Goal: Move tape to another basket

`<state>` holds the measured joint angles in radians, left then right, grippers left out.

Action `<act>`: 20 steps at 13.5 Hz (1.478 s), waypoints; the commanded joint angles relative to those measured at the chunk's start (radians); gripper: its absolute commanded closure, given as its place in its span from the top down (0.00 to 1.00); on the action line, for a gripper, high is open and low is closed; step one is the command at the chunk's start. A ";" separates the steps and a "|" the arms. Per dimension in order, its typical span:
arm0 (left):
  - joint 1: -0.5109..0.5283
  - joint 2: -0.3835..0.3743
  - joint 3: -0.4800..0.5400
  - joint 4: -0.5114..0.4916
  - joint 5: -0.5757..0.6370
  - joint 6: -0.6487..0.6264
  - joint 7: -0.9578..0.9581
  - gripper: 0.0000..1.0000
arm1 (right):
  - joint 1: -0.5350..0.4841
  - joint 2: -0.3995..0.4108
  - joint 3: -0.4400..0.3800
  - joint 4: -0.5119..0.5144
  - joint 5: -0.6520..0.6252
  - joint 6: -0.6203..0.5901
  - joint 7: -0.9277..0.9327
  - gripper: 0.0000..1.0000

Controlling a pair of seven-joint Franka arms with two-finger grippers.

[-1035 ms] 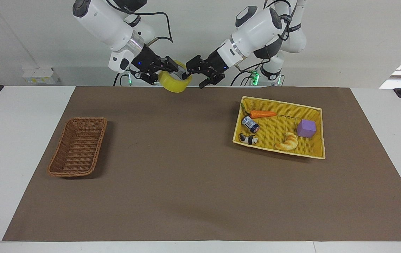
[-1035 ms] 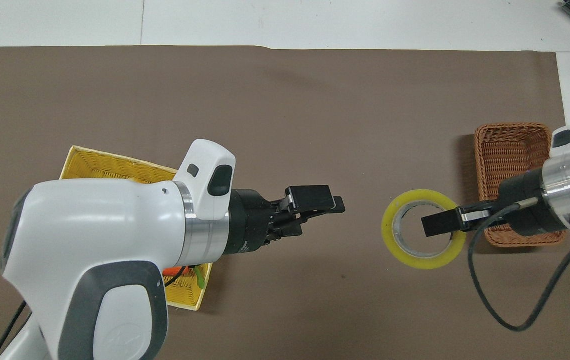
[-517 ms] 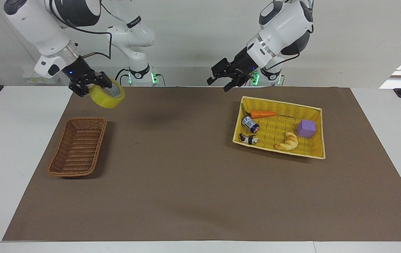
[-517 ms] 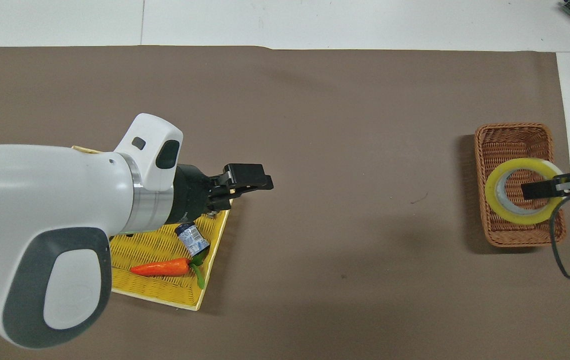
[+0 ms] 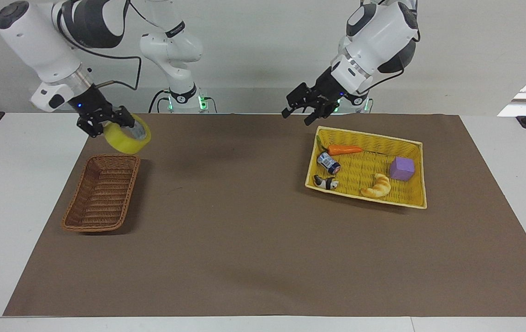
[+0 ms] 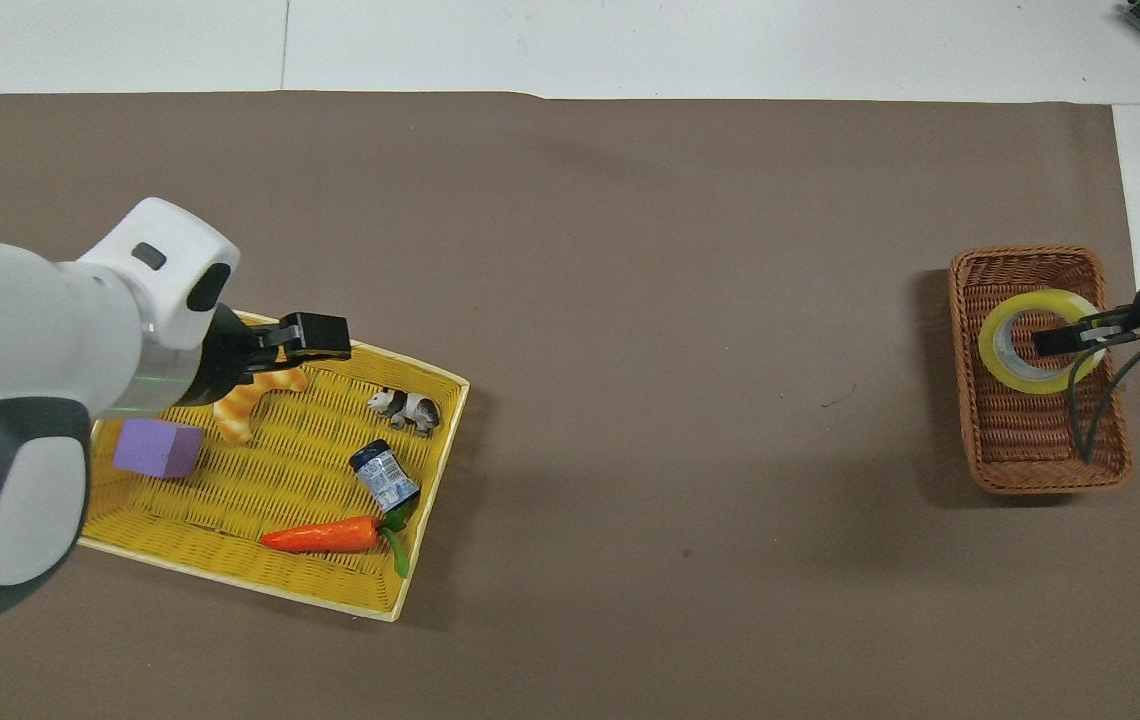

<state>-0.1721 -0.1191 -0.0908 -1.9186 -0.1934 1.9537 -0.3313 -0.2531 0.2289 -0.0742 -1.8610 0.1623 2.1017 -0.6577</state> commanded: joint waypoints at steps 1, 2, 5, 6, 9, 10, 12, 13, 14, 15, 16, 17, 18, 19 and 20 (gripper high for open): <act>0.143 -0.004 -0.012 -0.004 0.023 -0.016 0.165 1.00 | -0.021 -0.036 0.014 0.000 -0.024 -0.032 -0.016 0.00; 0.190 0.002 -0.010 0.004 0.052 -0.019 0.263 1.00 | -0.026 -0.036 0.014 -0.009 -0.024 -0.037 -0.022 0.00; 0.267 0.007 -0.012 0.058 0.117 -0.068 0.370 1.00 | -0.043 -0.003 0.014 -0.021 -0.023 -0.034 -0.034 0.00; 0.270 0.027 -0.010 0.099 0.144 -0.122 0.376 1.00 | -0.043 0.003 0.014 -0.021 -0.023 -0.034 -0.033 0.03; 0.270 0.116 -0.012 0.286 0.212 -0.295 0.448 1.00 | -0.043 0.003 0.016 -0.021 -0.021 -0.034 -0.026 0.81; 0.272 0.159 -0.012 0.353 0.215 -0.333 0.446 1.00 | -0.043 0.003 0.016 -0.021 -0.021 -0.035 -0.028 0.93; 0.264 0.164 -0.012 0.356 0.212 -0.319 0.451 1.00 | -0.043 0.003 0.016 -0.017 -0.012 -0.039 -0.031 1.00; 0.263 0.156 -0.012 0.330 0.212 -0.306 0.455 1.00 | -0.044 0.003 0.016 -0.011 -0.007 -0.039 -0.033 1.00; 0.266 0.154 -0.012 0.329 0.213 -0.308 0.457 1.00 | -0.047 0.009 0.016 -0.003 -0.006 -0.039 -0.033 1.00; 0.267 0.153 -0.012 0.328 0.213 -0.309 0.459 1.00 | -0.048 0.013 0.016 0.008 -0.006 -0.039 -0.034 1.00; 0.269 0.151 -0.012 0.328 0.212 -0.309 0.454 1.00 | -0.048 0.017 0.016 0.017 -0.006 -0.040 -0.034 1.00; 0.272 0.151 -0.012 0.331 0.210 -0.311 0.451 1.00 | -0.046 0.014 0.016 0.022 -0.006 -0.045 -0.033 1.00; 0.272 0.151 -0.012 0.331 0.210 -0.311 0.449 1.00 | -0.043 0.010 0.016 0.031 -0.006 -0.046 -0.033 1.00; 0.269 0.151 -0.012 0.331 0.210 -0.312 0.449 1.00 | -0.043 0.004 0.017 0.040 -0.006 -0.048 -0.031 1.00; 0.267 0.151 -0.012 0.331 0.210 -0.312 0.449 1.00 | -0.040 0.000 0.020 0.055 -0.010 -0.048 -0.028 1.00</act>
<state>0.0888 0.0312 -0.0959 -1.6072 -0.0020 1.6692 0.1130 -0.2811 0.2414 -0.0694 -1.8341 0.1587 2.0755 -0.6726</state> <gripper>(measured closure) 0.000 0.000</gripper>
